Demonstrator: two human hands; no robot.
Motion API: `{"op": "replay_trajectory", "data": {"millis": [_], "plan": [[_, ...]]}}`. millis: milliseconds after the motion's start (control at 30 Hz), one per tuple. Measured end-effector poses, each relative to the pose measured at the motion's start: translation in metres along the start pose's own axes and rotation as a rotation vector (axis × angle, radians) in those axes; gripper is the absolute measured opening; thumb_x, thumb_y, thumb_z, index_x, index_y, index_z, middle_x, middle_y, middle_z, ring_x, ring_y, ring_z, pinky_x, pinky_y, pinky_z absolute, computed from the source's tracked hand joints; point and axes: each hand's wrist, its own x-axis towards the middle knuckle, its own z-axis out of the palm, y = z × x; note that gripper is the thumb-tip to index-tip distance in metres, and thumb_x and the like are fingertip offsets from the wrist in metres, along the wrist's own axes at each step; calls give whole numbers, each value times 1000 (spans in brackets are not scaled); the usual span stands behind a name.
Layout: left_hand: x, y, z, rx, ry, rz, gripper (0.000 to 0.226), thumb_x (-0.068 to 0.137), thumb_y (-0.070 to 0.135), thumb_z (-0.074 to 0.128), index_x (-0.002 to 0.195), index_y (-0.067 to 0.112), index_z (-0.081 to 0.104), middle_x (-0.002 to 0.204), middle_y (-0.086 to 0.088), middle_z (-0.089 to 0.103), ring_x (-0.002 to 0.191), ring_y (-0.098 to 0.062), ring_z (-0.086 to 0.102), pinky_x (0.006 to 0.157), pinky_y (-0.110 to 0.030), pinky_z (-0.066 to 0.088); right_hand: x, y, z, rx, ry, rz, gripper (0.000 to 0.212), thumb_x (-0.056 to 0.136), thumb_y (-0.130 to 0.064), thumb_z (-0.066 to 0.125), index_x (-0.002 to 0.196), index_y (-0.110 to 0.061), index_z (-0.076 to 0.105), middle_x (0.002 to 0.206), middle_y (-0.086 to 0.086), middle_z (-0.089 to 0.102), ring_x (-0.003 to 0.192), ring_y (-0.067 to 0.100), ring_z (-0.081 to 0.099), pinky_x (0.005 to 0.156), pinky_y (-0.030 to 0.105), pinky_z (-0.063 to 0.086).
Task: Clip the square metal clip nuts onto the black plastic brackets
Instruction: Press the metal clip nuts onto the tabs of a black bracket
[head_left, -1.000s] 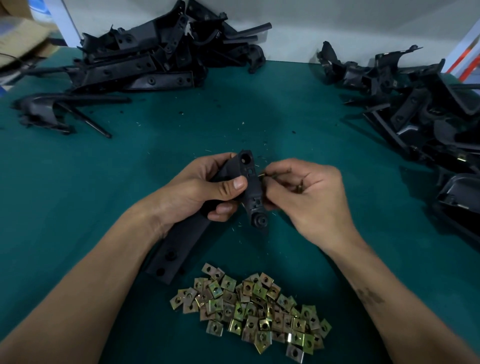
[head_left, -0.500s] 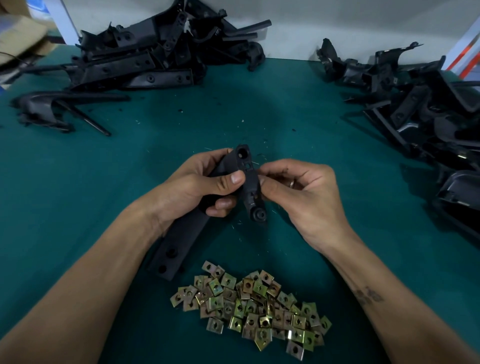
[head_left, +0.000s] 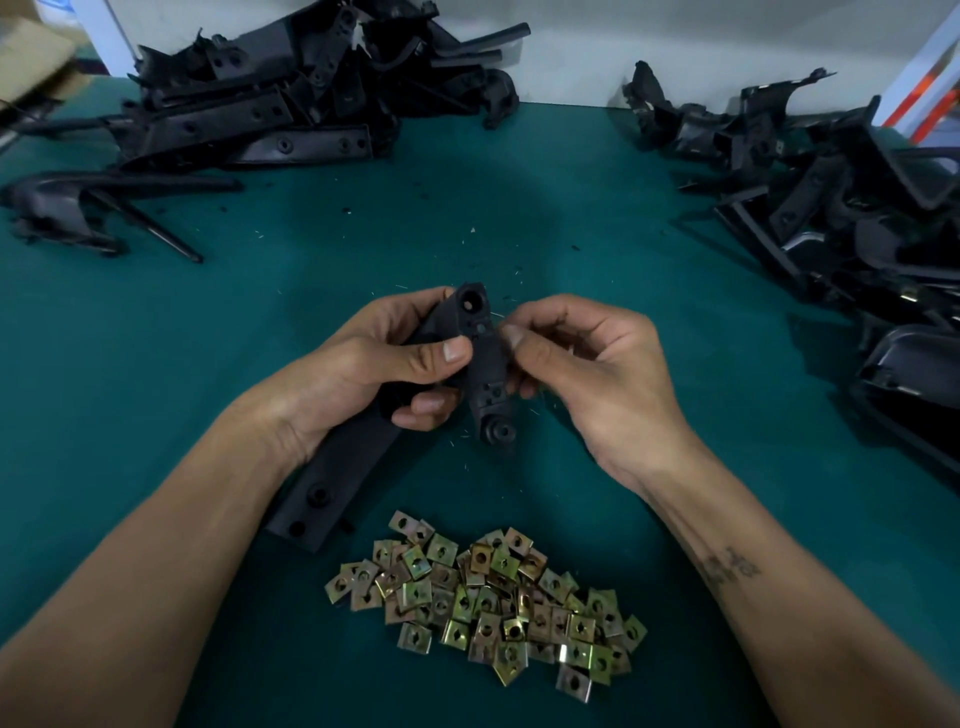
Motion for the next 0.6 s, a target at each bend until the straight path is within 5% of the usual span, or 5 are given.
{"op": "replay_trajectory", "data": {"millis": [167,300,433,600], "plan": [[-1,0,0,-6,-16,-6,28,82,22,79,96,9,58,78,-10,46,50,-12,41,42,-20,32,3,-9,-5,439,191,29,12,80,4,72,90,-2,73,83,10,72,69,17,66,67,20,55],[0,1,0,-2,-14,-7,33,81,21,79,94,8,52,76,-10,40,49,-13,40,42,-21,31,5,-8,-7,158,430,-83,21,84,14,65,77,-5,70,72,18,64,62,23,64,65,28,52],[0,0,1,18,5,-7,27,83,15,76,94,7,52,77,-11,42,49,-14,39,42,-22,30,3,-6,-6,-233,402,-214,13,84,6,70,82,-7,68,67,26,52,58,35,49,57,34,43],[1,1,3,18,26,-6,9,90,3,57,92,11,59,76,-7,50,48,-13,39,41,-21,27,4,-8,-3,-134,335,-177,22,78,11,68,86,-9,67,68,6,57,62,17,45,56,25,41]]}}
